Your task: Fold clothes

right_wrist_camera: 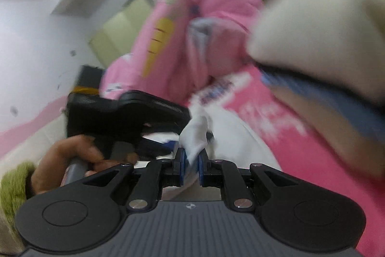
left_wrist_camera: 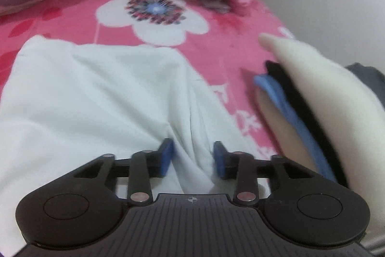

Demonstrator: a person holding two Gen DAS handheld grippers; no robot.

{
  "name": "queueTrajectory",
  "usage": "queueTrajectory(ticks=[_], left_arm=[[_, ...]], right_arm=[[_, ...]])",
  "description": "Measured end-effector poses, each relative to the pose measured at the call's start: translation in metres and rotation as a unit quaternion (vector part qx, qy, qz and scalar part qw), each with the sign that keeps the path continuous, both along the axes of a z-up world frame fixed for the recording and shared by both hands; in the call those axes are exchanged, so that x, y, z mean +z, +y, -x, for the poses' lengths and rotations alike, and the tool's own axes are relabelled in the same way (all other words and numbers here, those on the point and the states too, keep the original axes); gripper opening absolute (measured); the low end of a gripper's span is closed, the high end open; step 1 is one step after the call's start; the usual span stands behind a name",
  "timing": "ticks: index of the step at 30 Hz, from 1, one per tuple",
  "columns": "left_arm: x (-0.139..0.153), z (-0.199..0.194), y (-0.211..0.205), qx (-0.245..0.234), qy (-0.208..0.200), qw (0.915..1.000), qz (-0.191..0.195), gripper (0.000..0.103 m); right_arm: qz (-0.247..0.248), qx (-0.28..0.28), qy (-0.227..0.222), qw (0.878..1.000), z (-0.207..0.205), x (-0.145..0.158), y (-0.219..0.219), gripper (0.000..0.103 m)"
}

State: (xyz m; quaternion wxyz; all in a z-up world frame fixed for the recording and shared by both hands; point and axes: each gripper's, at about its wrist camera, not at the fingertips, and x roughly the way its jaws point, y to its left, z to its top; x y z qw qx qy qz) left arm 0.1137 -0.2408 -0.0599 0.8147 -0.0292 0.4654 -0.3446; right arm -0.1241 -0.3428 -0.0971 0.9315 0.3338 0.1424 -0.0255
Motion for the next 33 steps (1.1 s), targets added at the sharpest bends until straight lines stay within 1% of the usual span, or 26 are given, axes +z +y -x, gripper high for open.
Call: queueTrajectory(ticks=[1,2,4,5,7,8,9,11,12,13,14,15,16,18,19,20,21,22,23,26,28,29,31,32,33], left_arm=[[0.004,0.001,0.006,-0.010,0.007,0.9998,0.017,0.045],[0.010,0.006,0.021,-0.019,0.020,0.9986,0.044,0.047],[0.023,0.013,0.048,-0.024,0.027,0.9955,0.088,0.048],[0.032,0.018,0.064,-0.024,0.016,0.9944,0.102,0.049],[0.047,0.035,0.100,-0.025,-0.022,0.9936,0.108,0.054],[0.055,0.043,0.118,-0.025,-0.041,0.9927,0.110,0.055],[0.054,0.052,0.131,-0.024,-0.056,0.9936,0.095,0.056],[0.052,0.071,0.157,-0.021,-0.086,0.9942,0.062,0.056],[0.050,0.080,0.169,-0.020,-0.101,0.9937,0.045,0.057],[0.049,0.089,0.182,-0.019,-0.115,0.9928,0.029,0.057],[0.048,0.098,0.195,-0.017,-0.130,0.9913,0.012,0.057],[0.042,0.106,0.205,-0.012,-0.136,0.9906,-0.001,0.057],[0.035,0.108,0.208,-0.007,-0.134,0.9909,-0.006,0.057],[0.021,0.115,0.221,0.003,-0.114,0.9934,0.000,0.057],[0.015,0.113,0.219,0.005,-0.110,0.9940,0.000,0.057],[0.011,0.114,0.218,0.006,-0.112,0.9937,-0.002,0.057],[0.007,0.117,0.215,0.006,-0.120,0.9928,-0.008,0.057],[0.003,0.119,0.212,0.007,-0.128,0.9917,-0.014,0.057],[0.000,0.120,0.210,0.008,-0.135,0.9907,-0.018,0.056],[-0.005,0.119,0.202,0.014,-0.151,0.9879,-0.030,0.056],[-0.008,0.115,0.199,0.015,-0.154,0.9876,-0.028,0.051],[-0.008,0.117,0.198,0.015,-0.159,0.9868,-0.028,0.047],[-0.008,0.120,0.195,0.016,-0.169,0.9850,-0.027,0.042],[-0.008,0.121,0.194,0.016,-0.175,0.9841,-0.027,0.037],[-0.008,0.123,0.192,0.016,-0.180,0.9832,-0.027,0.028]], right_arm=[[-0.023,-0.001,0.004,1.000,0.004,-0.007,-0.006,0.013],[-0.046,-0.002,0.007,0.999,0.007,-0.013,-0.012,0.012],[-0.082,-0.001,0.007,0.997,0.010,-0.021,-0.021,0.012],[-0.097,0.001,0.006,0.995,0.010,-0.024,-0.024,0.013],[-0.127,0.007,-0.001,0.992,0.009,-0.027,-0.030,0.013],[-0.141,0.011,-0.004,0.990,0.008,-0.028,-0.033,0.015],[-0.155,0.014,-0.005,0.988,0.007,-0.028,-0.036,0.016],[-0.174,0.019,-0.001,0.985,0.003,-0.027,-0.041,0.025],[-0.181,0.021,0.001,0.983,0.001,-0.026,-0.043,0.026],[-0.188,0.022,0.004,0.982,-0.002,-0.025,-0.045,0.029],[-0.193,0.025,0.006,0.981,-0.004,-0.024,-0.047,0.036],[-0.194,0.029,0.009,0.981,-0.006,-0.022,-0.046,0.043],[-0.192,0.034,0.013,0.981,-0.008,-0.019,-0.045,0.044],[-0.180,0.046,0.028,0.982,-0.015,-0.013,-0.043,0.044],[-0.169,0.054,0.042,0.983,-0.020,-0.011,-0.040,0.044],[-0.158,0.060,0.056,0.984,-0.028,-0.009,-0.037,0.039],[-0.145,0.060,0.072,0.985,-0.036,-0.007,-0.033,0.020],[-0.132,0.056,0.082,0.986,-0.039,-0.004,-0.029,0.015],[-0.118,0.053,0.080,0.988,-0.039,0.003,-0.027,0.014],[-0.090,0.036,0.047,0.994,-0.025,0.025,-0.024,0.012],[-0.079,0.021,0.034,0.996,-0.015,0.035,-0.027,0.012],[-0.078,0.013,0.043,0.996,-0.013,0.031,-0.029,0.012],[-0.085,-0.002,0.073,0.994,-0.011,0.014,-0.034,0.012],[-0.090,-0.008,0.083,0.992,-0.012,0.006,-0.036,0.011],[-0.097,-0.011,0.086,0.991,-0.011,0.003,-0.037,0.011]])
